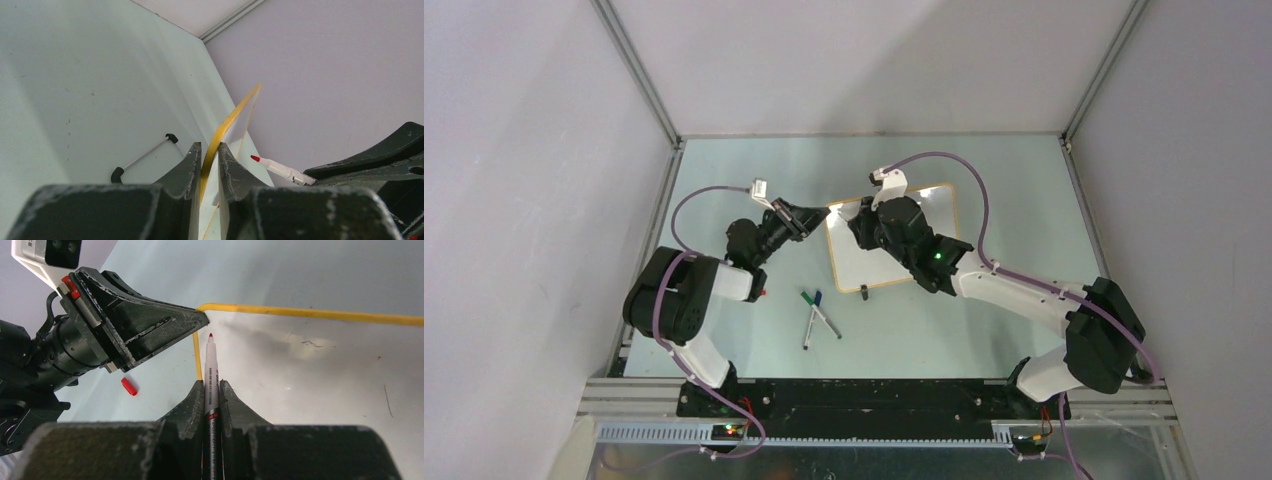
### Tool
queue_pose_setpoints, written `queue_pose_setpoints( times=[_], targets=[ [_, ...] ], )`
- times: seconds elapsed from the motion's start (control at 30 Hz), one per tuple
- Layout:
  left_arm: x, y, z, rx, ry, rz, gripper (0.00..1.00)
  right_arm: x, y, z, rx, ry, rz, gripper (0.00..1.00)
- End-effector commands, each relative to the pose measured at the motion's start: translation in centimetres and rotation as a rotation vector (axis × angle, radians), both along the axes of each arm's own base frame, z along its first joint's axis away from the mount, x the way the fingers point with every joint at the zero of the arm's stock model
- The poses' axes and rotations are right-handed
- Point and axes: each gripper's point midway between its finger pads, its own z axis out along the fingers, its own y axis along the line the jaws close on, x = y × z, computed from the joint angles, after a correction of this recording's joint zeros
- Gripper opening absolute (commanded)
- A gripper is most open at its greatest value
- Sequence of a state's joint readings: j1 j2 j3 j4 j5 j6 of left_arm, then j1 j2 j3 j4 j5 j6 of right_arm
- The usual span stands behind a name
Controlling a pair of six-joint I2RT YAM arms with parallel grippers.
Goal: Write a sentence on the whiteboard
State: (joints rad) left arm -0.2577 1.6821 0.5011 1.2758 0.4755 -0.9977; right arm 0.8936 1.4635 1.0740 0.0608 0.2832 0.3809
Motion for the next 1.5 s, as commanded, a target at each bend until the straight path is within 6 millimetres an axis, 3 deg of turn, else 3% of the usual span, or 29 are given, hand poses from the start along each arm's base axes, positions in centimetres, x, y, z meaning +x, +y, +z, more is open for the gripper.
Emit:
queue_pose_setpoints(
  times=[0.0, 0.7, 1.47],
  targets=[
    [0.4, -0.5, 1.8, -0.020, -0.054, -0.014, 0.11, 0.9, 0.9, 3.1, 0.067, -0.065, -0.016, 0.00],
    [0.2, -0.3, 2.1, -0.011, -0.071, -0.009, 0.25, 1.5, 1.2, 1.9, 0.024, -0.036, -0.037, 0.00],
    [0.2, -0.3, 2.2, -0.009, -0.078, -0.007, 0.25, 2.0, 1.2, 1.1, 0.000, -0.019, -0.061, 0.00]
  ],
)
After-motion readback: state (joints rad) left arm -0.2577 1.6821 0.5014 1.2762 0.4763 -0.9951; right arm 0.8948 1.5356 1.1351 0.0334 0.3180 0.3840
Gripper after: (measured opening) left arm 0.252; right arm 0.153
